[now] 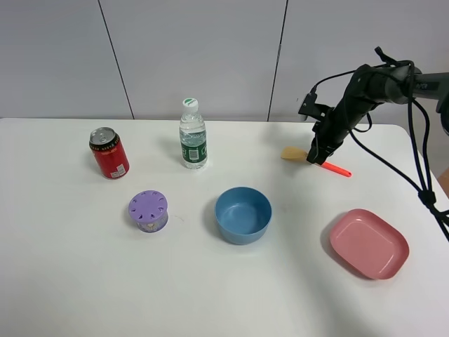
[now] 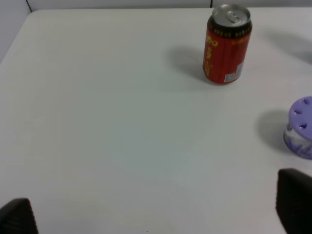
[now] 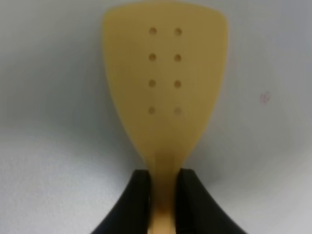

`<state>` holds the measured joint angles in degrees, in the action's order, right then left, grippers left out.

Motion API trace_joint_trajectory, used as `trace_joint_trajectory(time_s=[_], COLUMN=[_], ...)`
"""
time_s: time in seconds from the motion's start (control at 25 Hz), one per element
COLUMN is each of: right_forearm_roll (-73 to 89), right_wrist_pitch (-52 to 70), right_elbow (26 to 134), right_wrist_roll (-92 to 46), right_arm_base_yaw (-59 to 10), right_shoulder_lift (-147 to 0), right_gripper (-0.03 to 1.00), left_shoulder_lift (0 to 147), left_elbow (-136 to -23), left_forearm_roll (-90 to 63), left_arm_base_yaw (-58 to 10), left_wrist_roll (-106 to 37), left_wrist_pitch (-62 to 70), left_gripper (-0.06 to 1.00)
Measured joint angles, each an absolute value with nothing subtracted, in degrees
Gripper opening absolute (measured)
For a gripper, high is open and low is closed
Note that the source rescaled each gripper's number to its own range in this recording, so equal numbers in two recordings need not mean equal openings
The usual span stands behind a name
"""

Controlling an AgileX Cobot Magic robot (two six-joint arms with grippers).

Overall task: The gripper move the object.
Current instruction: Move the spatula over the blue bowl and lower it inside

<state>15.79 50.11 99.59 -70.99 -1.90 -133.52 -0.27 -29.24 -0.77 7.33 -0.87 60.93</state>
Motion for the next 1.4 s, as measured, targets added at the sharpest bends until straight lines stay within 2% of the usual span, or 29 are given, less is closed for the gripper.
trace_joint_trajectory(time_s=[0.32,0.64,0.92,1.08,1.4], right_forearm_roll=[15.79,17.57,24.26,24.70,19.22], right_wrist_pitch=[52.07,61.39,68.50,68.88,69.45], right_elbow=[99.59,99.59,99.59,99.59,99.59], right_wrist_roll=[-70.82,-61.98,-60.75,-58.44,-45.57], right_arm_base_yaw=[-1.90,-1.97,-3.77,-7.22,-20.18], right_shoulder_lift=[-131.72,-119.98,-110.20,-106.68,-105.11], right_gripper=[0.00,0.00,0.00,0.00,0.00], left_shoulder_lift=[-0.27,-0.27,-0.27,-0.27,-0.27], left_elbow=[-29.24,-29.24,-29.24,-29.24,-29.24], left_forearm_roll=[-0.77,-0.77,-0.77,-0.77,-0.77], left_arm_base_yaw=[7.33,7.33,7.33,7.33,7.33], left_wrist_roll=[-0.87,-0.87,-0.87,-0.87,-0.87], left_wrist_pitch=[60.93,60.93,60.93,60.93,60.93], left_gripper=[1.00,1.00,1.00,1.00,1.00])
